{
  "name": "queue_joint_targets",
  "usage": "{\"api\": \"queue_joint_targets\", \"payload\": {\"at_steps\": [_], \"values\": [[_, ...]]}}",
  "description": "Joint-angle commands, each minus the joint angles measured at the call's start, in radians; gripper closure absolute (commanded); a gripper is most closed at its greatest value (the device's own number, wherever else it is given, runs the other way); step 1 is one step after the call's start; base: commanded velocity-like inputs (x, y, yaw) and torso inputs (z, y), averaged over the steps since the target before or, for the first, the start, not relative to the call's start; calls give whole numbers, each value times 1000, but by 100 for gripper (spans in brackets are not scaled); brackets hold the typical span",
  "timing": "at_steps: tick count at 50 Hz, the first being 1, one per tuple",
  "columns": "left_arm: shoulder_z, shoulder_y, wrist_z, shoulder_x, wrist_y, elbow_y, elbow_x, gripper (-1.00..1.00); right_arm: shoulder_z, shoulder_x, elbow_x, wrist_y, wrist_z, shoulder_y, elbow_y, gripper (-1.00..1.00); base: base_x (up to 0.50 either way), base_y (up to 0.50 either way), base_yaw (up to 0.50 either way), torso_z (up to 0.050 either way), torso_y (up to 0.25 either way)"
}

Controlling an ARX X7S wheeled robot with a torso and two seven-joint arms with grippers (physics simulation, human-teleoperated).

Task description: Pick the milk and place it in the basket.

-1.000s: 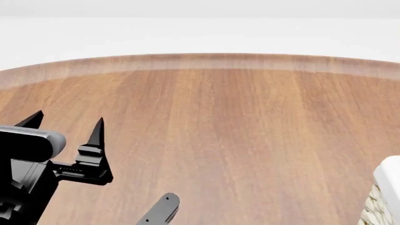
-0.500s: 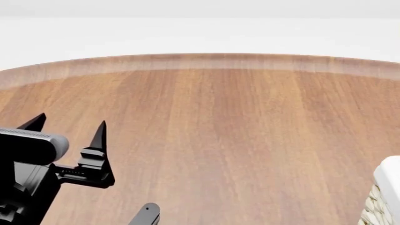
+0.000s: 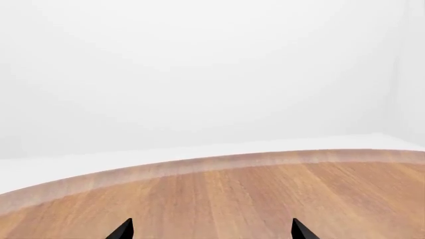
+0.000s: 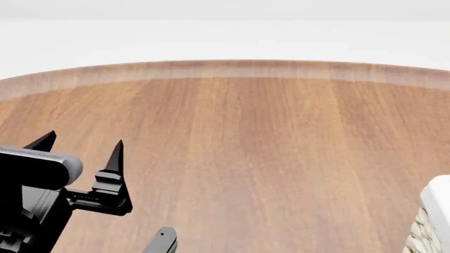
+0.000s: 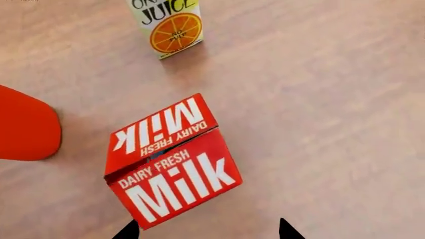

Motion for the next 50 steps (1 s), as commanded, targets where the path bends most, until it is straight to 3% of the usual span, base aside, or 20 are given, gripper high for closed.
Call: {"api": "queue_joint_targets", "payload": {"at_steps": [1,23,34,50], "values": [[6,3,-3,-4,7,-6,-3,-100,-16,4,16,-17,-18,12,-28,-100,0,0,0,0,0],[15,1,-11,-12,12,-12,-11,-100,-66,17,-12,-55,-14,58,-18,-100,0,0,0,0,0],[22,4,-15,-15,20,-19,-12,-100,-106,33,-57,-234,-75,80,38,-100,0,0,0,0,0],[28,5,-19,-20,31,-30,-15,-100,-125,29,-26,-290,-142,77,24,-100,0,0,0,0,0]]}}
